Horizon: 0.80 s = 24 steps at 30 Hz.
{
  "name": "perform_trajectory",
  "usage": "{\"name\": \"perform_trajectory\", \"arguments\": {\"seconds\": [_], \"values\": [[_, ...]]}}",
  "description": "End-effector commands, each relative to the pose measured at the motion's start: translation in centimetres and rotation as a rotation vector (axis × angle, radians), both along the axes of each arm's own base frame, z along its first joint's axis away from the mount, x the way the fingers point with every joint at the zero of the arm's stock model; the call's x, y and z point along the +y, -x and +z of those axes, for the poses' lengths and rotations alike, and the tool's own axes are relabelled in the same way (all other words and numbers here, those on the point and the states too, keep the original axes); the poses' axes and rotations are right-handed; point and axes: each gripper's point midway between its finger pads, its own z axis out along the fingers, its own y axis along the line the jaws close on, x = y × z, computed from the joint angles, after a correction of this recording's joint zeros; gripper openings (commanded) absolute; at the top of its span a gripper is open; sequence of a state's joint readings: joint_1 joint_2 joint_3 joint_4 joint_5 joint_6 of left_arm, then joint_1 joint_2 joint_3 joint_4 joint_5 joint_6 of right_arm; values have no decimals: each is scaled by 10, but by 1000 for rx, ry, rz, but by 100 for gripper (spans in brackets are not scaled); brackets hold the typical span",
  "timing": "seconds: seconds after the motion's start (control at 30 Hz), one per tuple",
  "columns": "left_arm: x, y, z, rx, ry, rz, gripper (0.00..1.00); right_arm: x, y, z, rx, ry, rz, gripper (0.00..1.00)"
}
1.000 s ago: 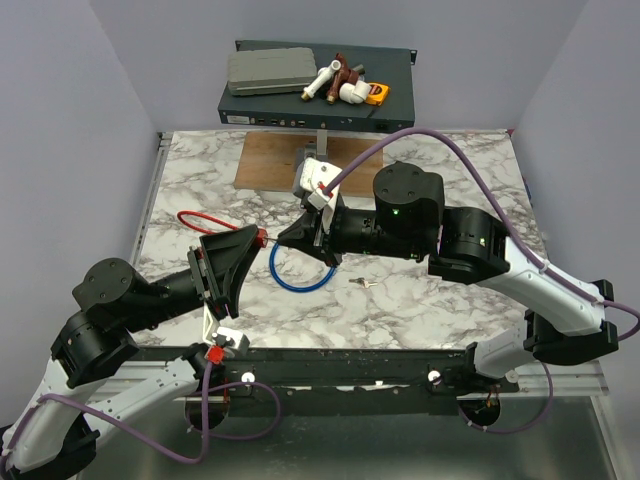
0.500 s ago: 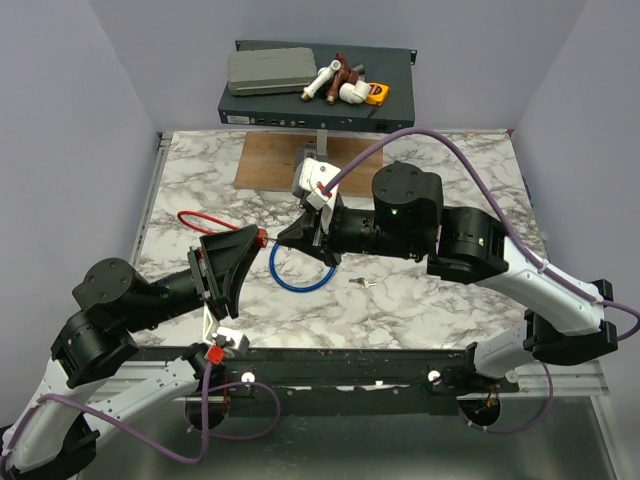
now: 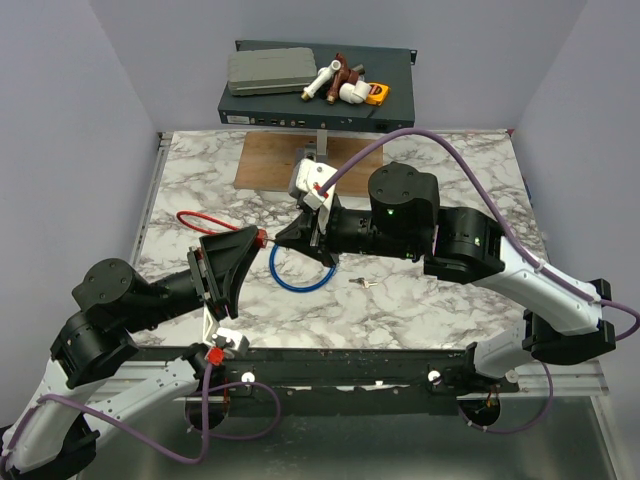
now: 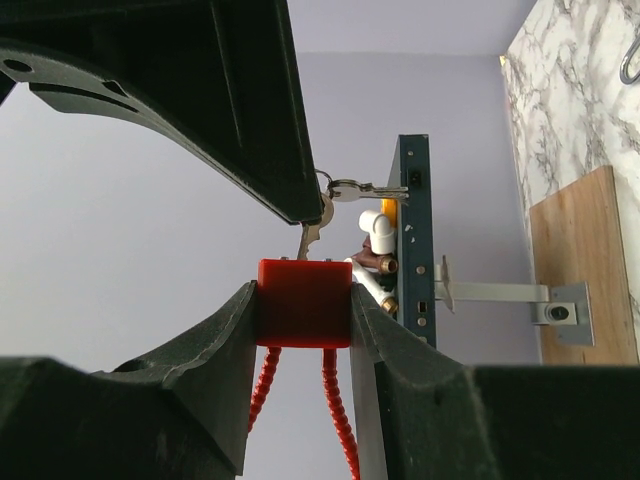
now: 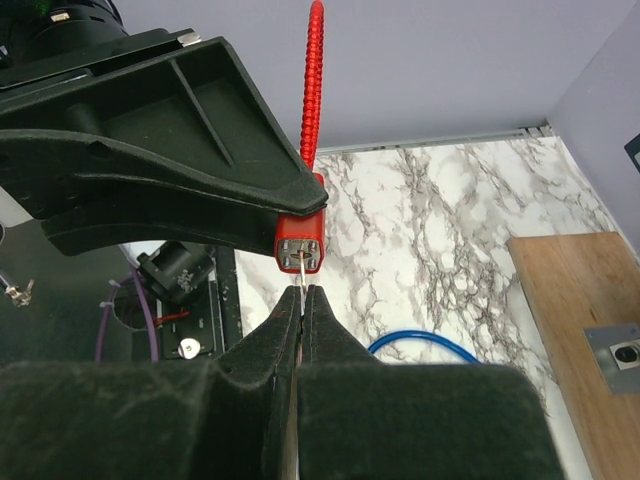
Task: Unlock with the key
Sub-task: Unlock the lock.
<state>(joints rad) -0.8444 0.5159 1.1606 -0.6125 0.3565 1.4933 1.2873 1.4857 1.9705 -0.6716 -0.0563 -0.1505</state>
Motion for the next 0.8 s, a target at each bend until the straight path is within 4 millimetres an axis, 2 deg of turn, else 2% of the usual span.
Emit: {"name": "perform_trajectory", "arguments": {"seconds": [0.0,0.2,0.5,0.77], "values": [[-1,8,2,-35,0,-39,0,8,-4,3,-14,-23,1,1],[-3,8,-2,-28,-13,-43,0,8,-4,9,-19,-46,6,1],[-3,4,12,-18,53,-30,0,15,-3,1,-5,-39,24,1],[-7,5,3,18,31,-49,0,18,-3,4,-5,-56,28,1]]}}
